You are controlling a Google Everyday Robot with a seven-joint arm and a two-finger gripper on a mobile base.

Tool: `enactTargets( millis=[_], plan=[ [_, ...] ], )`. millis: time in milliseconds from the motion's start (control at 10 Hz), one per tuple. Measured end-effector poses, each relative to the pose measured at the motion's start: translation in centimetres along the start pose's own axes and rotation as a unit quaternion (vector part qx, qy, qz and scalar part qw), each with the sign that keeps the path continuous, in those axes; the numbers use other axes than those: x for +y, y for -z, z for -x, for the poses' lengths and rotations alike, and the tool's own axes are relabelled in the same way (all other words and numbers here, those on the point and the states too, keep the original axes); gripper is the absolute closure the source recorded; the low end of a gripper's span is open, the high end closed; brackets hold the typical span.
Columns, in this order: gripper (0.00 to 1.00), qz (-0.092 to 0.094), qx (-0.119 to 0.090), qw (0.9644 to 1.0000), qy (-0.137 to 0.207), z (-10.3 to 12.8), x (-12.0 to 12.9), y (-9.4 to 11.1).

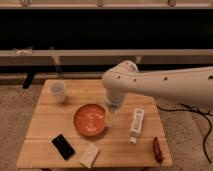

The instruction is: Place the pepper on the white sponge

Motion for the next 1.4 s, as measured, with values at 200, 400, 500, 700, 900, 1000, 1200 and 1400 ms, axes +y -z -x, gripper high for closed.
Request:
enactTargets(
  millis=[200, 400, 500, 700, 900, 1000, 1200, 1400],
  plan=[
    [0.2, -0.006, 0.005, 0.9997, -0.023, -2.4, -1.3, 0.6],
    [0.2, -0.007, 0.008, 0.999, -0.044, -3.2, -1.4, 0.8],
    [0.2, -0.005, 0.011, 0.9979, -0.063, -4.5, -1.1, 0.8],
    [0.2, 0.0, 0.013, 0.9926, -0.121, -8.6, 0.3, 0.7],
    [0.2, 0.002, 0.029, 0.9804, -0.195, -13.5, 2.3, 0.7],
    [0.2, 0.005, 0.041, 0.9718, -0.232, -15.5, 3.5, 0.5],
    [0.2, 0.009, 0.07, 0.9493, -0.306, -19.1, 6.4, -0.3],
    [0.2, 0.017, 0.096, 0.9268, -0.363, -20.9, 8.8, -2.1]
  ],
)
